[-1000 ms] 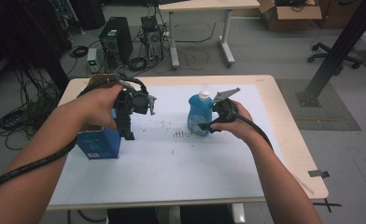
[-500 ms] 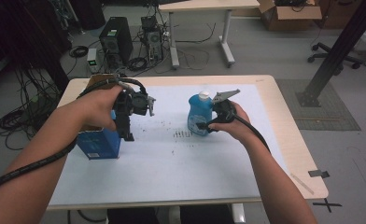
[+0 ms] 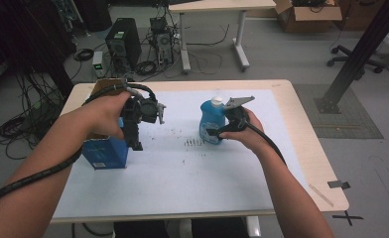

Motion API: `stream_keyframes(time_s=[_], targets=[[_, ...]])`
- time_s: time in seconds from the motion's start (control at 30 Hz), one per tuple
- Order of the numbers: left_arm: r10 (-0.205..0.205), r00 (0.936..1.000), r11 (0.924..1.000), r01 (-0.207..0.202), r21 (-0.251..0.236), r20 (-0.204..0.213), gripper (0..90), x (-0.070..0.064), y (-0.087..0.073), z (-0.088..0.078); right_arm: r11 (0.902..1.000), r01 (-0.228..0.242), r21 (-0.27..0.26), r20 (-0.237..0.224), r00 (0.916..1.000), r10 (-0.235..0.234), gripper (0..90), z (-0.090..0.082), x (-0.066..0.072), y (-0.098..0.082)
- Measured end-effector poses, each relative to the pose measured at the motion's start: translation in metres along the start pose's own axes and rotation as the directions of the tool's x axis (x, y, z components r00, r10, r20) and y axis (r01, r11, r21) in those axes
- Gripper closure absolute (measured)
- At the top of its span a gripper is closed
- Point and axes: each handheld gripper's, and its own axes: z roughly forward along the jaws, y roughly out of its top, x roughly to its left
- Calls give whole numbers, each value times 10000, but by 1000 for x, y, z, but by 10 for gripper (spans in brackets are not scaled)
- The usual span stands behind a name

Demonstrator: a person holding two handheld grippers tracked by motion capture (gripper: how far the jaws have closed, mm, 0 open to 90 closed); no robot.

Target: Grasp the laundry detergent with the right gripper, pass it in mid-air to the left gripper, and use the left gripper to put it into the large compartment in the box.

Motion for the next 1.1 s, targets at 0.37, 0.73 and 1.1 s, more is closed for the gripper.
stream_keyframes(time_s=[0.37,0.73,1.1], targets=[[7,10000,10000,-7,-23,-28,2,0,1,0,9998,29,-204,175,9998,-26,144,1,1,-1],[-6,10000,10000,6,-45,-28,2,0,1,0,9997,71,-242,160,9998,-67,181,1,2,-2],[37,10000,10000,-37,-66,-38,2,0,1,0,9993,237,-288,133,9996,-233,236,2,8,0]])
